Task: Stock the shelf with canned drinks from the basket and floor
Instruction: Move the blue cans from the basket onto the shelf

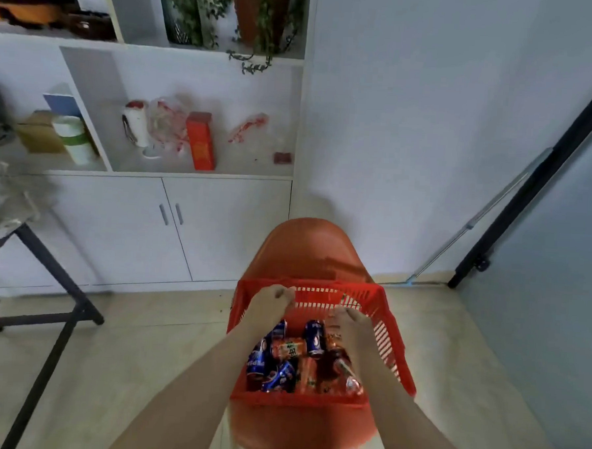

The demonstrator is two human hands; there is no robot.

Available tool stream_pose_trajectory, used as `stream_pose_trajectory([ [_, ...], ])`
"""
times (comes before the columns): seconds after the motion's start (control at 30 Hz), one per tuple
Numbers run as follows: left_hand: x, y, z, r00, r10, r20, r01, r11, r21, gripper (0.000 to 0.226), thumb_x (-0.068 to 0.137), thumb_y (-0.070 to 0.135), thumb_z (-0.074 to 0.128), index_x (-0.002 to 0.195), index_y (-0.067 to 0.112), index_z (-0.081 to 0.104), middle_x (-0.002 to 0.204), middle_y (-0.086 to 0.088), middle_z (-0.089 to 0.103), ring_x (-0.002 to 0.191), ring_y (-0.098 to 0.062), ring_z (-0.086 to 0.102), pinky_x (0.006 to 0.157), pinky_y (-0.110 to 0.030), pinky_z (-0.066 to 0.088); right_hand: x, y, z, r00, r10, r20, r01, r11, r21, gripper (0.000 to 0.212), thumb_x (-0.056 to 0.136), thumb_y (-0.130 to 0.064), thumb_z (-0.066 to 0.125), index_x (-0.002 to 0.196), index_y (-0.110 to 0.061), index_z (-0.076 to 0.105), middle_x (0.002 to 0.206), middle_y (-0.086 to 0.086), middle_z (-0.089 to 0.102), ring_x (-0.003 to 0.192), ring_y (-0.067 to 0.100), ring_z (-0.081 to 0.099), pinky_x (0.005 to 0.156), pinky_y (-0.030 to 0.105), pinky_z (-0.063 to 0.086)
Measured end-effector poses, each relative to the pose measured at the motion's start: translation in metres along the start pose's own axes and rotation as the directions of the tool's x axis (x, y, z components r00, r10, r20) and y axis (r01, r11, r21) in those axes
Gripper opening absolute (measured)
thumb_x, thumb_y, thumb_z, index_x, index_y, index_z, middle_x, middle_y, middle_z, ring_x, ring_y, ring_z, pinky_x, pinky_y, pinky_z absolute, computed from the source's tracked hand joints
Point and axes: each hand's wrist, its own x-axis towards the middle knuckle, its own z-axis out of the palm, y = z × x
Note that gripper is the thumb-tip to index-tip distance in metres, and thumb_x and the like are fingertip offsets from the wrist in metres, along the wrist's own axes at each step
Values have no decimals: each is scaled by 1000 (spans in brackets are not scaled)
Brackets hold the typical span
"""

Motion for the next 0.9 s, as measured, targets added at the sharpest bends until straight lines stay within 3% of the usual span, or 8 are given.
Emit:
stream_pose_trajectory([
  [0.13, 53, -25, 24, 989, -145, -23, 146, 989, 14, 35, 100, 40, 46, 85, 15, 65, 86, 2, 70, 79, -15, 64, 72, -27, 49, 67, 34, -1, 988, 142, 55, -139, 989, -47, 27, 96, -32, 53, 86, -15, 71, 100, 17, 71, 90, 30, 67, 82, 40, 55],
  [0.23, 87, -48, 47, 964, -265, -2, 265, 964, -24, 32, 99, 41, 47, 90, 16, 65, 91, -1, 71, 86, -18, 66, 81, -32, 53, 124, 84, -1, 969, 231, 84, -222, 970, -103, 36, 83, -55, 55, 89, -25, 73, 130, 14, 57, 110, 32, 62, 93, 45, 53],
  [0.3, 108, -67, 65, 944, -331, 18, 331, 943, -25, 34, 99, 42, 48, 92, 14, 66, 93, -2, 71, 89, -19, 66, 88, -38, 53, 150, 104, -1, 961, 259, 99, -252, 965, -77, 38, 87, -50, 56, 103, -19, 71, 140, 10, 51, 104, 28, 66, 82, 38, 55],
  [0.37, 121, -82, 80, 926, -374, 45, 375, 927, -7, 37, 99, 43, 48, 100, 11, 68, 99, -3, 70, 95, -20, 64, 91, -38, 50, 154, 90, 2, 943, 322, 80, -321, 947, -26, 34, 95, -40, 54, 112, -13, 67, 131, 10, 58, 89, 21, 70, 71, 33, 53],
  [0.5, 151, -107, 111, 885, -448, 129, 455, 890, -34, 43, 98, 44, 49, 121, 10, 62, 121, -1, 64, 113, -18, 57, 98, -32, 44, 177, 108, 7, 885, 459, 81, -462, 886, 33, 22, 101, -27, 49, 104, -13, 65, 97, 8, 70, 90, 21, 65, 82, 38, 50],
  [0.7, 214, -140, 160, 828, -528, 190, 545, 837, -46, 48, 96, 47, 52, 128, 12, 58, 129, -3, 60, 121, -22, 55, 101, -33, 41, 210, 137, 15, 841, 537, 70, -541, 838, 72, 20, 100, -39, 47, 106, -25, 61, 104, -4, 68, 95, 13, 62, 65, 29, 42],
  [0.8, 243, -157, 186, 808, -547, 221, 570, 820, -55, 35, 94, 51, 52, 107, 19, 60, 112, -4, 65, 109, -27, 62, 98, -42, 49, 220, 155, 20, 823, 566, 57, -568, 817, 98, 28, 99, -40, 49, 116, -21, 62, 106, -3, 70, 98, 15, 64, 70, 30, 48],
  [0.9, 270, -181, 206, 769, -598, 225, 631, 766, -123, 65, 82, 66, 57, 121, 14, 57, 120, -6, 63, 102, -25, 64, 88, -37, 54, 232, 175, 23, 814, 580, 40, -579, 803, 142, 30, 98, -40, 50, 114, -20, 65, 105, -1, 72, 100, 15, 66, 84, 34, 54],
])
